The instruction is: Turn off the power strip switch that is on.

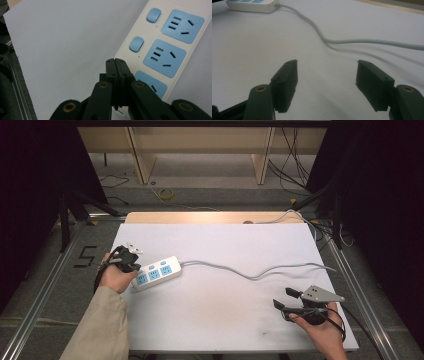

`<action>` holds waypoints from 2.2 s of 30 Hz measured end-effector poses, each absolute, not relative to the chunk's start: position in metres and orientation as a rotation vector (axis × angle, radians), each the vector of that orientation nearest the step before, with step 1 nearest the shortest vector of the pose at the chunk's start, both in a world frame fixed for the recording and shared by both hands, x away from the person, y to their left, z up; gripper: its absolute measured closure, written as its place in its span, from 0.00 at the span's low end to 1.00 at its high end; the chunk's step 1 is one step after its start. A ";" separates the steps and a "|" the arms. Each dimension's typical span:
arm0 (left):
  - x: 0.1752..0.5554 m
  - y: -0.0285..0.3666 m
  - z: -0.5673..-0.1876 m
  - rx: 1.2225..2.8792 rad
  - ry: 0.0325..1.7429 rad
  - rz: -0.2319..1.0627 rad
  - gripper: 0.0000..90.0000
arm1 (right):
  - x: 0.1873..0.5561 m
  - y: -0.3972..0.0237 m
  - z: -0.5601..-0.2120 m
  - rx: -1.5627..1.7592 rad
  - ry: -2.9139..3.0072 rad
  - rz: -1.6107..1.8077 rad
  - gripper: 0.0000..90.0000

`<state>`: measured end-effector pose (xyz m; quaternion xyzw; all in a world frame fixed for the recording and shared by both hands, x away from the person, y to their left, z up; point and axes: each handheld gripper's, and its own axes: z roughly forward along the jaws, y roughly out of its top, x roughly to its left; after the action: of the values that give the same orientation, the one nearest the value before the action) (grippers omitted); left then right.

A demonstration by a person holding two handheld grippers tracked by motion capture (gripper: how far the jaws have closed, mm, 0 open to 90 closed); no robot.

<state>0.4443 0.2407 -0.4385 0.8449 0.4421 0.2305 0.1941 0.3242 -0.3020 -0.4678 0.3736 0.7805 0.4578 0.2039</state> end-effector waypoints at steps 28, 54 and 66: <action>0.451 0.233 -0.449 2.423 1.223 0.656 1.00 | 0.324 -0.302 -0.468 1.048 2.177 1.278 0.38; 0.451 0.230 -0.450 2.441 1.226 0.672 1.00 | 0.324 -0.302 -0.468 1.045 2.177 1.276 0.38; 0.451 0.232 -0.451 2.435 1.232 0.659 1.00 | 0.324 -0.302 -0.468 1.044 2.177 1.277 0.38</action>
<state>0.4515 0.2318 -0.4506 0.8553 0.4327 0.2314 0.1662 0.3236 -0.3020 -0.4676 0.3742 0.7804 0.4577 0.2036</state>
